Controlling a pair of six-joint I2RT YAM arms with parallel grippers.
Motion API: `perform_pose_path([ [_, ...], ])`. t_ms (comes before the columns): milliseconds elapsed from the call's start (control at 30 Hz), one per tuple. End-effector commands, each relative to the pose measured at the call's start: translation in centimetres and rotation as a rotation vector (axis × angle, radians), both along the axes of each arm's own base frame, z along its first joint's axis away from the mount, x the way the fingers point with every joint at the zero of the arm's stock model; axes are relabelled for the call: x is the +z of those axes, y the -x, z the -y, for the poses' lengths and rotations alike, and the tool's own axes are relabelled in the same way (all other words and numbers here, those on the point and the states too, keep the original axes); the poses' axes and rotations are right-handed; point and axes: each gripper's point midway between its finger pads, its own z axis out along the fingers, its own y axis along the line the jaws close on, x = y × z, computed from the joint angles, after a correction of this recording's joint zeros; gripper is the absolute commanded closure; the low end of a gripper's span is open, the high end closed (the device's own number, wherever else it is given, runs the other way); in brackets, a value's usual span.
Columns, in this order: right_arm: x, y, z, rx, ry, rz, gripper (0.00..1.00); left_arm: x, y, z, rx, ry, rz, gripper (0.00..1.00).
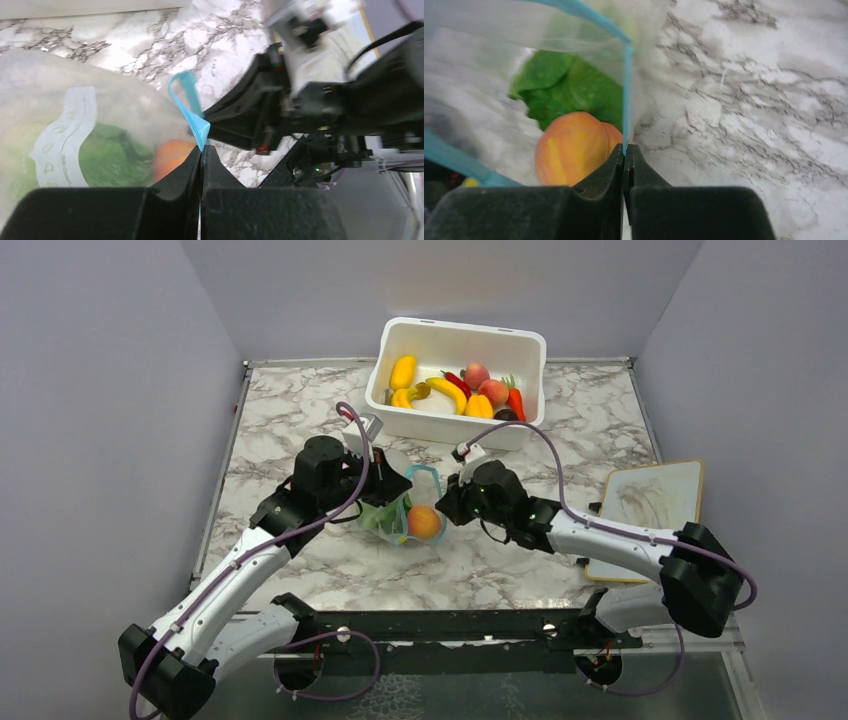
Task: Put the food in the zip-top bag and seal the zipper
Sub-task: Adjust the fake fruit in the zipper food storage bag.
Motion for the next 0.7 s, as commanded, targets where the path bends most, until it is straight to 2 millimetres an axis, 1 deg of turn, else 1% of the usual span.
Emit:
perform_pose_path([
  [0,10.8,0.9,-1.1,0.071,-0.193,0.102,0.99,1.5,-1.1,-1.8,0.07,-0.087,0.11,1.0],
  [67,13.5,1.1,-0.7,0.055,-0.264,0.14,0.99,1.7,-1.3,-2.4,0.089,-0.115,0.137,1.0],
  [100,13.8,0.8,-0.3,0.032,-0.267,0.15,0.99,1.8,-1.4,-2.7,0.098,-0.126,0.145,1.0],
  [200,13.4,0.1,0.3,-0.02,-0.244,0.149,0.99,2.0,-1.6,-3.1,0.116,-0.148,0.155,1.0],
  [300,13.4,0.2,-0.1,-0.01,-0.268,0.158,0.99,2.5,-1.5,-3.2,0.116,-0.147,0.161,1.0],
  [400,13.6,0.1,-0.5,-0.003,-0.272,0.153,0.99,3.7,-1.3,-3.2,0.108,-0.133,0.175,1.0],
  [567,14.5,-0.7,-0.1,-0.05,-0.282,0.174,0.99,5.8,-0.7,-3.2,0.094,-0.098,0.213,1.0],
  [667,14.2,-0.7,-0.1,-0.051,-0.294,0.184,0.99,6.7,-0.2,-3.1,0.08,-0.076,0.236,1.0],
])
